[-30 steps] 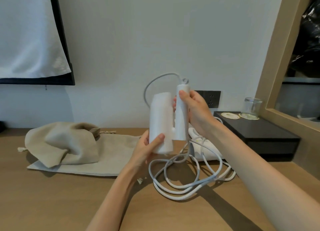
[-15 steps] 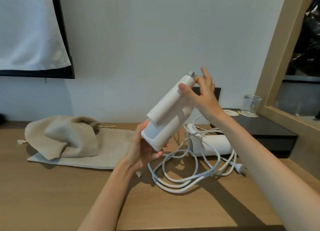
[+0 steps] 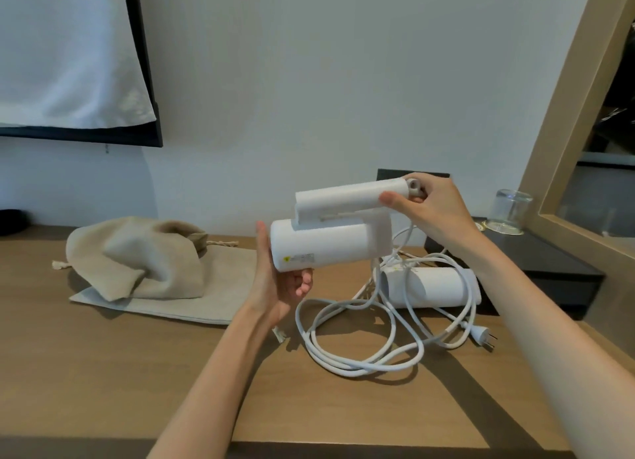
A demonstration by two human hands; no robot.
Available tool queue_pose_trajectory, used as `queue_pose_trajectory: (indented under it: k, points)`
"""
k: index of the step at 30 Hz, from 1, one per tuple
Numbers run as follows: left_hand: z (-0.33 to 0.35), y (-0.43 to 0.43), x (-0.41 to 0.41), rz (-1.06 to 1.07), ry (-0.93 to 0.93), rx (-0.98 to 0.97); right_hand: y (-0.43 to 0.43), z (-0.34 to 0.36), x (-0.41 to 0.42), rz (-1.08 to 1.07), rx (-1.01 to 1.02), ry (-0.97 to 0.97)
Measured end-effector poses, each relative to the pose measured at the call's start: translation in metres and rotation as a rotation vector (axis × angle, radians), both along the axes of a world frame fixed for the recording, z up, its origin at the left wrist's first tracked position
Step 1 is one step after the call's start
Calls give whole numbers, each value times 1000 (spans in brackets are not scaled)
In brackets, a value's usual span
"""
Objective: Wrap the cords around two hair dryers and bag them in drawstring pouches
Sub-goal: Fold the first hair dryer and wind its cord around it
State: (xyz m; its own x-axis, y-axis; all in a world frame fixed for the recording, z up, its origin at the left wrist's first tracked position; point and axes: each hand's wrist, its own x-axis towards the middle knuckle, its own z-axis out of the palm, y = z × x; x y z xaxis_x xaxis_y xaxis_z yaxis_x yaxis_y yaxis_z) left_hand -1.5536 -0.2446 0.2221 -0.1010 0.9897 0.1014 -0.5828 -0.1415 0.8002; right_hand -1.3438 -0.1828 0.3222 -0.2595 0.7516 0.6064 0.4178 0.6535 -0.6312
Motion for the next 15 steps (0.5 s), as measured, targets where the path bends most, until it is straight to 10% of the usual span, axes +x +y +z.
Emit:
queue_pose_trajectory:
  k: [5, 15]
  points:
    - [-2, 8, 9, -31, -76, 69, -8, -14, -9, -38, -56, 215]
    - [-1, 12, 7, 275, -179, 35, -38, -44, -34, 119, -173, -155]
